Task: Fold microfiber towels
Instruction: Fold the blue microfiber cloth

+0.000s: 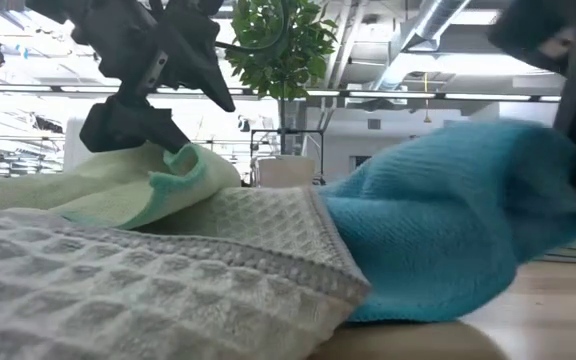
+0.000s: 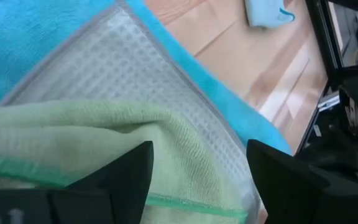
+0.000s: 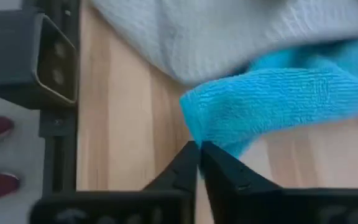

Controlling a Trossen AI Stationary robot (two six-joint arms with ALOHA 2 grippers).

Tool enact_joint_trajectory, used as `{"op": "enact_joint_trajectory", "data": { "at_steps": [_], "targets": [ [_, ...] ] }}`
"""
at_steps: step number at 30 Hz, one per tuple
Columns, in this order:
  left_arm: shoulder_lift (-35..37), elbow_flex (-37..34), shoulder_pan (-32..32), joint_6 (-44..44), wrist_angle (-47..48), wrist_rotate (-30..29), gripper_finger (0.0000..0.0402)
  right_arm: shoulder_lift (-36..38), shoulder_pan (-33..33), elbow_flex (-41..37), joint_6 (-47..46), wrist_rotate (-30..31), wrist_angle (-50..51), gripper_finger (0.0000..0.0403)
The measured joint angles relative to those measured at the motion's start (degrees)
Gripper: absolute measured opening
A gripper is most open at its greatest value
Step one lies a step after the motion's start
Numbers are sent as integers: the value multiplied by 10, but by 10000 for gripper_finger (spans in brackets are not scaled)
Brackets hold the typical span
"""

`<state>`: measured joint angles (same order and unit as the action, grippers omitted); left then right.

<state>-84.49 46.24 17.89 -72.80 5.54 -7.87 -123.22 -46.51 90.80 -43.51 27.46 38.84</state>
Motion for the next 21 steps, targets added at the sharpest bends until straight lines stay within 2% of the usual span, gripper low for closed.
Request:
{"op": "enact_joint_trajectory", "data": {
  "at_steps": [6, 13, 16, 21],
  "targets": [
    [0, 0, -2, -7, -9, 0, 252, 0, -11, 0, -189, 1, 90, 142],
    [0, 0, -1, -7, -10, 0, 252, 1, -54, 0, -375, 3, 87, 225],
    [0, 0, -1, -1, -10, -3, 252, 2, -65, 0, -456, 20, 65, 245],
    [0, 0, -3, 5, -11, -3, 252, 4, -47, 0, -465, 24, 22, 252]
  ]
}}
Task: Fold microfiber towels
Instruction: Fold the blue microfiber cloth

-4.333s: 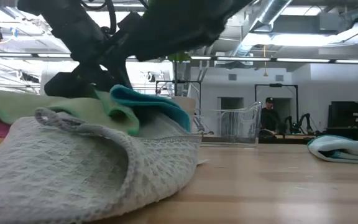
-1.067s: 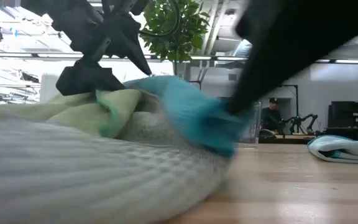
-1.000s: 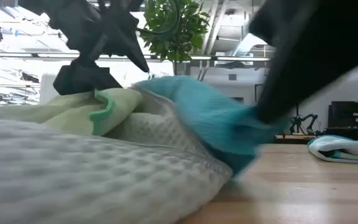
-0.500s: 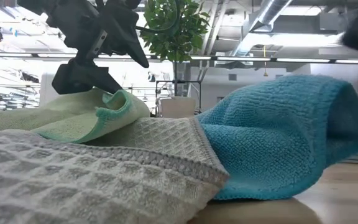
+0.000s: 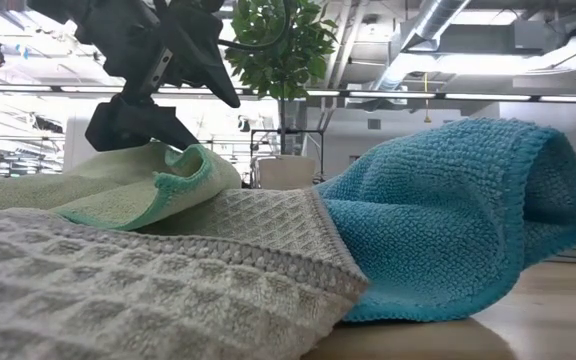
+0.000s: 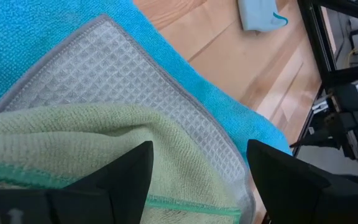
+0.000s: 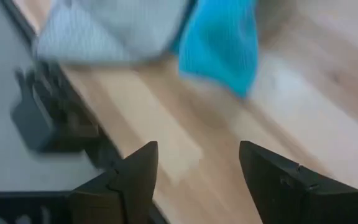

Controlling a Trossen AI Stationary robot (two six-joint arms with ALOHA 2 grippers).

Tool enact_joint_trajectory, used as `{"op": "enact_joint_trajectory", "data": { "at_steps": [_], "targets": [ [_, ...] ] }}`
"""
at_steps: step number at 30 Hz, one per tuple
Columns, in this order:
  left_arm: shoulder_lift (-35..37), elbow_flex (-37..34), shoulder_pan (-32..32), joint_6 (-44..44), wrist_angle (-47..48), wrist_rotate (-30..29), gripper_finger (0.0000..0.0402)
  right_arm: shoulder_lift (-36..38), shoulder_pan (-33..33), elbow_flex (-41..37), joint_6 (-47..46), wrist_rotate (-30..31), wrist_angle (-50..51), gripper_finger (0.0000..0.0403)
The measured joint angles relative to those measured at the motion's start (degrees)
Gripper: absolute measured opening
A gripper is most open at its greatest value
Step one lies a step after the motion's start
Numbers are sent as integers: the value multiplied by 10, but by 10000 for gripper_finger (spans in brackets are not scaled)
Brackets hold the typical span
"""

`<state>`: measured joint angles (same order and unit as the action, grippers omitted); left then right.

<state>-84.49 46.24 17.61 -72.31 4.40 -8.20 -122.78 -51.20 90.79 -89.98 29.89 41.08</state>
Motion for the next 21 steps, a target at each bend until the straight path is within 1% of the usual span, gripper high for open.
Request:
{"op": "enact_joint_trajectory", "data": {
  "at_steps": [4, 8, 10, 12, 16, 19, 21],
  "targets": [
    [0, 0, 0, 1, -1, 1, 252, 38, 21, 0, 40, -1, 11, 253],
    [0, 0, 0, 1, -1, 1, 252, 84, 38, -1, 74, 0, 95, 253],
    [0, 0, 0, 1, -2, 0, 252, 106, 50, -23, 82, -3, 103, 253],
    [0, 0, 0, 1, -2, -4, 252, 131, 62, -71, 87, -29, 41, 253],
    [0, 0, 0, 1, -3, -14, 252, 171, 69, -191, 90, -62, -159, 253],
    [0, 0, -1, 1, -3, -17, 252, 182, 72, -250, 77, -71, -235, 253],
    [0, 0, -1, 1, -3, -21, 252, 175, 78, -266, 77, -68, -262, 253]
  ]
}}
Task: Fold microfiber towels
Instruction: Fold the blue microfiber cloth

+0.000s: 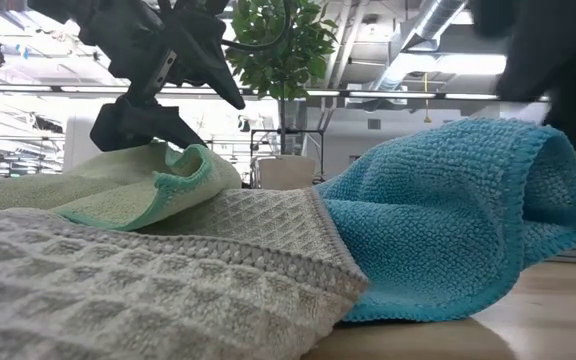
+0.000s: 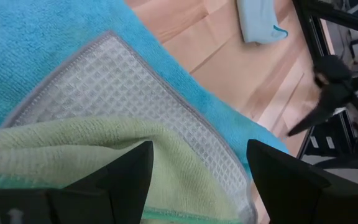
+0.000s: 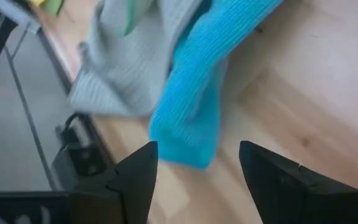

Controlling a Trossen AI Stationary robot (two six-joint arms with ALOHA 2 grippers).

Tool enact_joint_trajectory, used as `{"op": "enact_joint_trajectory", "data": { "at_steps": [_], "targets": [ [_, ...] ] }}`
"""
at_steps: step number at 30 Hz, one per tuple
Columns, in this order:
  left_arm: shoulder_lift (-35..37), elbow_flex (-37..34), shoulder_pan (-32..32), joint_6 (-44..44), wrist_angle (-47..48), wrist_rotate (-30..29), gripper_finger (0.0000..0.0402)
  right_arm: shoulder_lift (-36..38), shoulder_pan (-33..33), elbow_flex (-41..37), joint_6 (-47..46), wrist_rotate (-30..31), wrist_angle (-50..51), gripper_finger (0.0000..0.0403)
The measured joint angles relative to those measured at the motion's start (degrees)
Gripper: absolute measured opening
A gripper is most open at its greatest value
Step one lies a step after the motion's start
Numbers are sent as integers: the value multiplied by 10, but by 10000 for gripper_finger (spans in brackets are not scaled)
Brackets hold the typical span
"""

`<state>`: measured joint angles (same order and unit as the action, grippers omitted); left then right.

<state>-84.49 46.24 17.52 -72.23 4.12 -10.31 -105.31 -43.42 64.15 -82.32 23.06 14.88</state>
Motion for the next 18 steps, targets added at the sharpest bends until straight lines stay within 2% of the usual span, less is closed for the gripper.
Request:
{"op": "enact_joint_trajectory", "data": {
  "at_steps": [6, 12, 15, 18],
  "targets": [
    [0, 0, 0, -5, 4, -9, 252, -34, 19, -1, 53, -6, -59, 253],
    [0, 0, 0, -15, 4, -15, 252, -37, 30, -1, 78, -7, -59, 240],
    [0, 0, 0, -20, 4, -22, 252, -33, 31, -1, 78, -10, -56, 196],
    [0, 0, 0, -25, 4, -30, 252, -34, 30, -1, 78, -22, -53, 124]
  ]
}}
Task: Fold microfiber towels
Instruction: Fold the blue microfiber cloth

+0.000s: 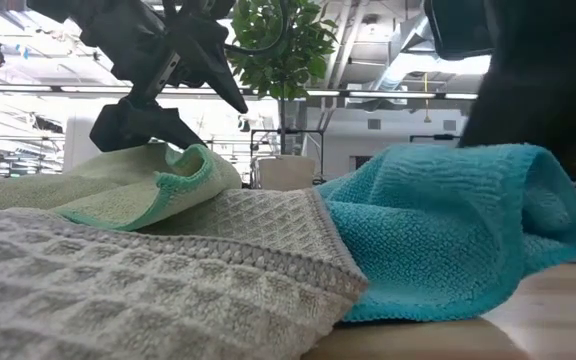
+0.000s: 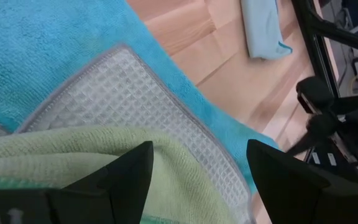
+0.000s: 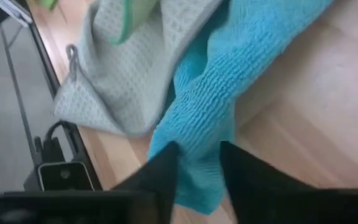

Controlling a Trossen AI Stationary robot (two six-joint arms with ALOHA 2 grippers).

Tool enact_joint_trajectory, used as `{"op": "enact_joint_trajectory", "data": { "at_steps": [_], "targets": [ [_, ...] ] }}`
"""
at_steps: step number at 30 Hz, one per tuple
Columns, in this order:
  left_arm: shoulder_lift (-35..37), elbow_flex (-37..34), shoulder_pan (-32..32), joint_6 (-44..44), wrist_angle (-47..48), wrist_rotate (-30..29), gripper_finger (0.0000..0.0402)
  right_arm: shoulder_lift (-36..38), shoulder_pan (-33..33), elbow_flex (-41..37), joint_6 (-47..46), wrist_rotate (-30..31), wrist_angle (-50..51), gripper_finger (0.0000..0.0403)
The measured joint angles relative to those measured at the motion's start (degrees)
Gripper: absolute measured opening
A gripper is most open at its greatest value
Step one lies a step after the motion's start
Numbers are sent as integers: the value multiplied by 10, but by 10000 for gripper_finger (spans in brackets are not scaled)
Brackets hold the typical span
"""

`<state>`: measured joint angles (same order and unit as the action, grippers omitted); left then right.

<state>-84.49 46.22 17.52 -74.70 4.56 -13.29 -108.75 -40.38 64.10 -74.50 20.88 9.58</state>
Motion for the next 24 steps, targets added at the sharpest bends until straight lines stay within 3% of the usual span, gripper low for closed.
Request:
{"op": "enact_joint_trajectory", "data": {
  "at_steps": [3, 5, 10, 16, 20, 24],
  "targets": [
    [0, 0, 0, -1, 1, -1, 252, 0, -1, 0, 0, -12, 0, 39],
    [0, 0, 0, 5, 4, 0, 252, 5, -8, 0, 2, -13, 8, 16],
    [0, 0, -19, 75, -28, 66, 252, 26, -47, 0, -26, -16, 31, 12],
    [0, 39, -67, 273, -48, 196, 251, 25, -118, 0, -109, -53, 70, 13],
    [-2, 84, -83, 449, -50, 192, 251, 22, -161, 0, -150, -68, 109, 6],
    [-52, 150, -89, 598, -24, 209, 251, 22, -190, 0, -154, -108, 140, 12]
  ]
}}
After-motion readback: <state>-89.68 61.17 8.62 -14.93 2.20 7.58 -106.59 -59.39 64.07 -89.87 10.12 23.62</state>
